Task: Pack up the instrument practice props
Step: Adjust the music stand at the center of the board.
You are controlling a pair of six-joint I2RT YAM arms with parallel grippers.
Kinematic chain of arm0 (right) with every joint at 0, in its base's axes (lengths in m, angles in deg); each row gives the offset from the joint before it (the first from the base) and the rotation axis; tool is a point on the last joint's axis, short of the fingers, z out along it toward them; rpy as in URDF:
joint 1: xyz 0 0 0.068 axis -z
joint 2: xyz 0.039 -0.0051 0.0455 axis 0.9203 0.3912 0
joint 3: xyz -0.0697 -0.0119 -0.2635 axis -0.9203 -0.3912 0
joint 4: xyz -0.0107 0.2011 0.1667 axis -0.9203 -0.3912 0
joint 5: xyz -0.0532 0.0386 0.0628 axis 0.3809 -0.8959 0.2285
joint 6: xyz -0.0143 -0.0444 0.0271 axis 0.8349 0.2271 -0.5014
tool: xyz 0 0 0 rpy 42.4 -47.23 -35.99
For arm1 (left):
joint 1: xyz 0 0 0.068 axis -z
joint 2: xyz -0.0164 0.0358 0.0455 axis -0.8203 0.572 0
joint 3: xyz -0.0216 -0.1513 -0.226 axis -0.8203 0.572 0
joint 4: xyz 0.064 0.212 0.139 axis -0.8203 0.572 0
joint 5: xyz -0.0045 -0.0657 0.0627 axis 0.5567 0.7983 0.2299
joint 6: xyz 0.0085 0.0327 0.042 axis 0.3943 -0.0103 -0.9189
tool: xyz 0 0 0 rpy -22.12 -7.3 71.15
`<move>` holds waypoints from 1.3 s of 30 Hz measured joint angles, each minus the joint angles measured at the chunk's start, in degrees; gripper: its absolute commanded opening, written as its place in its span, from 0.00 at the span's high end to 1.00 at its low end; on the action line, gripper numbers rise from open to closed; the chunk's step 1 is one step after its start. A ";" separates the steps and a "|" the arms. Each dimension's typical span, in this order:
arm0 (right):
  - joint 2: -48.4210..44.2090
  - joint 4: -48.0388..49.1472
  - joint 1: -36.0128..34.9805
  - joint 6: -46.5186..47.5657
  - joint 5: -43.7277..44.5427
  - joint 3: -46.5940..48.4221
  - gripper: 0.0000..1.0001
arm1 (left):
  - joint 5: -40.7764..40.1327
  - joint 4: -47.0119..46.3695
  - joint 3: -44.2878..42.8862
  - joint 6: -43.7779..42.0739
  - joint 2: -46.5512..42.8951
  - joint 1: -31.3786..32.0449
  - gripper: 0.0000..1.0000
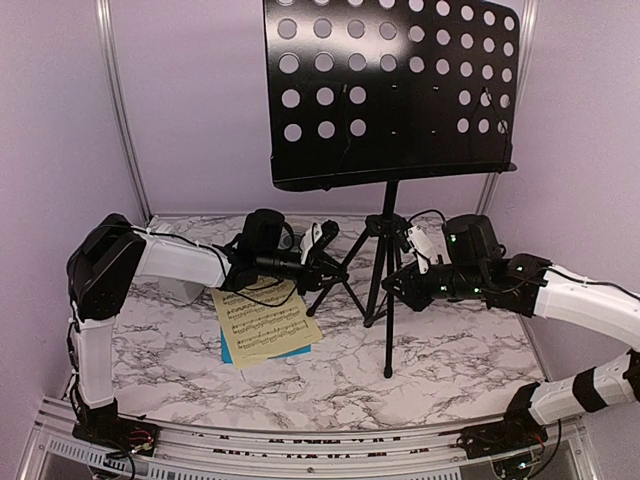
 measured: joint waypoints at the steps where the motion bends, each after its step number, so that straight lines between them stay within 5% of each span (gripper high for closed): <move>1: -0.26 -0.07 0.04 -0.20 1.05 0.00 0.79 | -0.24 -0.61 0.02 -0.15 0.13 0.28 0.84; 7: -2.03 -0.11 0.09 -1.86 5.84 0.00 0.62 | -2.60 -2.49 0.24 0.46 0.35 1.38 0.89; 14: -2.14 -1.53 0.09 -2.82 9.94 0.02 0.56 | -6.01 -5.60 1.53 1.25 0.35 2.91 0.89; 31: -5.49 -0.98 0.26 -4.22 15.43 -0.02 0.61 | -16.65 -8.09 4.02 5.38 -1.29 8.37 0.89; 39: -14.36 3.72 0.42 -3.17 11.91 -4.48 0.56 | -19.41 -7.58 4.02 6.49 -1.55 10.03 0.89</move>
